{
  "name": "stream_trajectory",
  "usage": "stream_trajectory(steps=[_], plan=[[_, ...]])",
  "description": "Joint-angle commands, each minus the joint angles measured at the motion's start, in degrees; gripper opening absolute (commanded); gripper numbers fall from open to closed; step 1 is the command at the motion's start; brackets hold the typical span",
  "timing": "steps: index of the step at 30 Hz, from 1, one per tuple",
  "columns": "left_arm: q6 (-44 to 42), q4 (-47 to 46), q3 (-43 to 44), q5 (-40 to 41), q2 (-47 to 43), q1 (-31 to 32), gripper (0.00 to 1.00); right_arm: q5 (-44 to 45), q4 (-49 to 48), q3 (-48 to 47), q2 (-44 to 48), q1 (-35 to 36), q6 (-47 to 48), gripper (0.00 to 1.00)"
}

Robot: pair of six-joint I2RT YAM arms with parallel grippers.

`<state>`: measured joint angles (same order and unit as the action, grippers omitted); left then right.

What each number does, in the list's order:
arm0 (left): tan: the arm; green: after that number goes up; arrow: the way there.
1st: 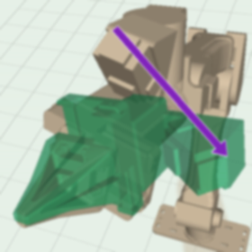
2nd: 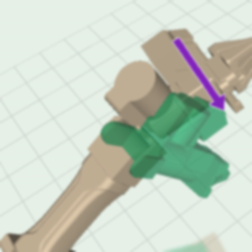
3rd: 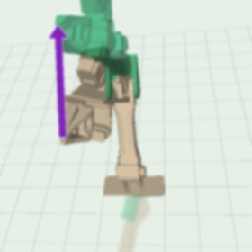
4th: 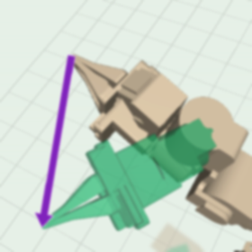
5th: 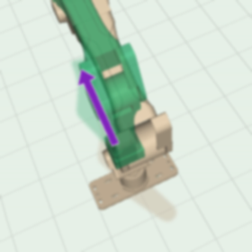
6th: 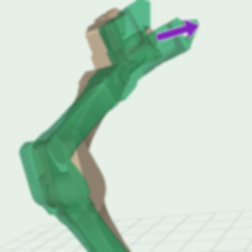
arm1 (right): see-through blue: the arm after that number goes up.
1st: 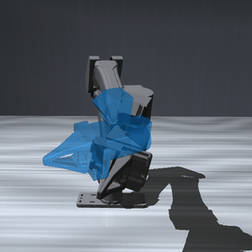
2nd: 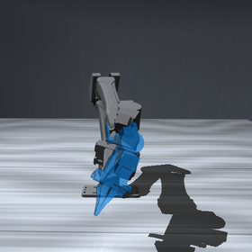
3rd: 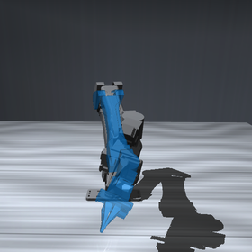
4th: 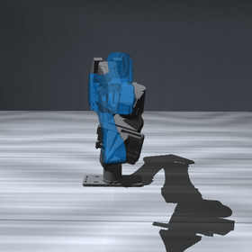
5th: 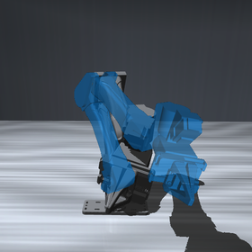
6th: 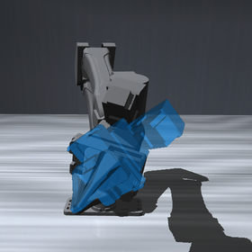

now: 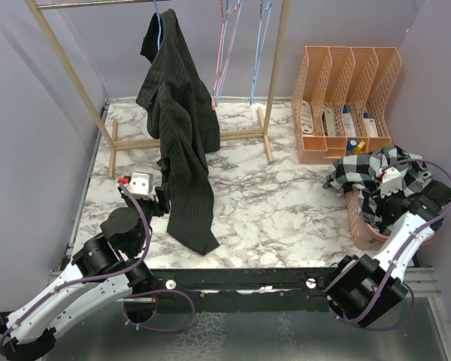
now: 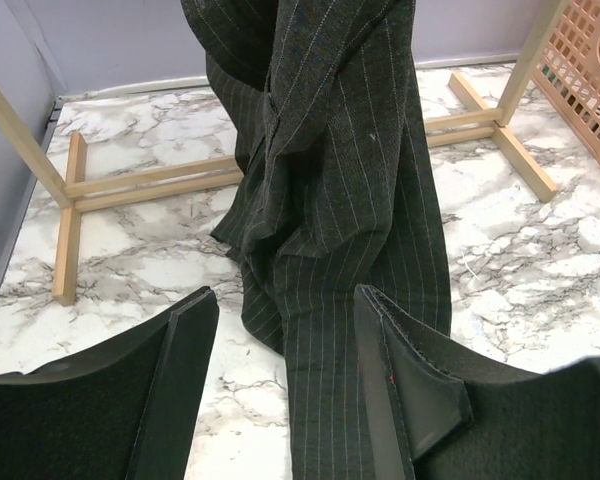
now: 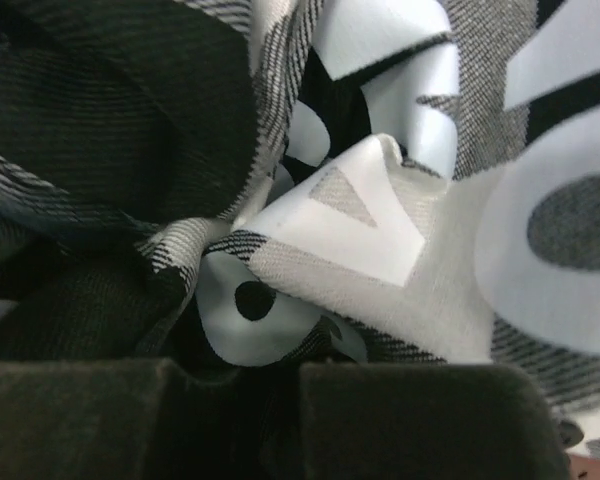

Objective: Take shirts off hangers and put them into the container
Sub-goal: Place the shirt in the bin.

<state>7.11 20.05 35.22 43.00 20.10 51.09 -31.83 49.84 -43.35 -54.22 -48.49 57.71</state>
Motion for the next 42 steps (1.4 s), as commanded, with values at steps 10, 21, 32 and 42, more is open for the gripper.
stream_trajectory(steps=[10,21,32,42], plan=[[0.86,0.1,0.02,-2.06,0.47,-0.2,0.6,6.62,10.61,-0.49,-19.37,-0.31,8.64,0.01],[0.98,0.16,0.07,-2.32,1.17,-0.2,0.62,9.86,10.0,-1.53,-22.36,-0.28,10.51,0.18],[1.2,0.5,0.2,-2.3,-0.06,-0.2,0.63,-2.23,24.01,-26.66,-11.99,-0.26,6.14,0.88],[1.36,0.65,0.16,-1.98,-1.88,-0.22,0.63,-4.16,11.34,-36.68,-15.12,-0.23,-14.05,0.89]])
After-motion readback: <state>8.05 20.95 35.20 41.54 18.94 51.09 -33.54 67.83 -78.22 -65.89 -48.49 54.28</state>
